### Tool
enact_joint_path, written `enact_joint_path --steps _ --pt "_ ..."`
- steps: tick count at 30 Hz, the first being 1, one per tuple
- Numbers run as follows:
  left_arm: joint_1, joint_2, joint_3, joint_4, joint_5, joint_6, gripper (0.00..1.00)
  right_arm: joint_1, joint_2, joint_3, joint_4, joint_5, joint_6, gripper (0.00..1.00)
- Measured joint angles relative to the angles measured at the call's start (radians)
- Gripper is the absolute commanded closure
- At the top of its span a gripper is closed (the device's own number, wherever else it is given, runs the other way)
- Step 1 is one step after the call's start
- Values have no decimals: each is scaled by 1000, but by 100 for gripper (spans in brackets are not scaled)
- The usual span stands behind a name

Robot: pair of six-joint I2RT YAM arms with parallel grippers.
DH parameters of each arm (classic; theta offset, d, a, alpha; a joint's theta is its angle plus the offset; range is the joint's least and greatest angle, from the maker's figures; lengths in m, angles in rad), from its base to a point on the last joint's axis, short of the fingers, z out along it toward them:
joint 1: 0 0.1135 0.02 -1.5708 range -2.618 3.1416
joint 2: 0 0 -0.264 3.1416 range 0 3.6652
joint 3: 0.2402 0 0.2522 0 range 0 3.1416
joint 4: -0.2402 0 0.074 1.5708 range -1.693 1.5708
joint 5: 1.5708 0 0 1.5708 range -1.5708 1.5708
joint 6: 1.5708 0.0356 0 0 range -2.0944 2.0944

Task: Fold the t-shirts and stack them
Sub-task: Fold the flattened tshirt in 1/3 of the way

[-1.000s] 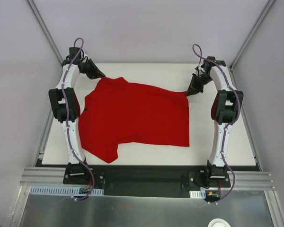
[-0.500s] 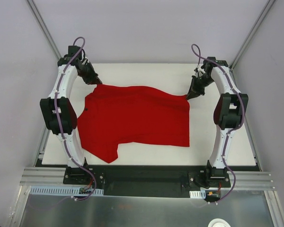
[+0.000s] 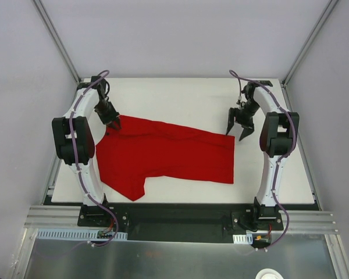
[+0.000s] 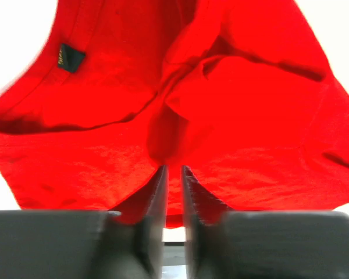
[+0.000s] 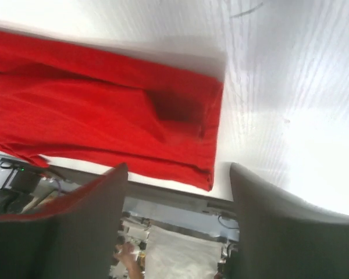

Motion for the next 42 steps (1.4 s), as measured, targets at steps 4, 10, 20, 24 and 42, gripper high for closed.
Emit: enact_joint_path --steps 4,10,20,24,42 --pt "0 8 0 -10 -36 -22 23 0 6 19 -13 66 4 0" --pt "0 11 83 -38 -77 -30 11 0 6 102 -18 89 2 3" --pt "-37 201 425 -50 3 -13 1 7 49 139 -21 32 0 8" --pt "-74 282 427 -84 22 1 1 12 85 136 -22 27 -8 29" --pt "-95 296 422 -129 29 32 1 23 111 51 -21 -30 -17 99"
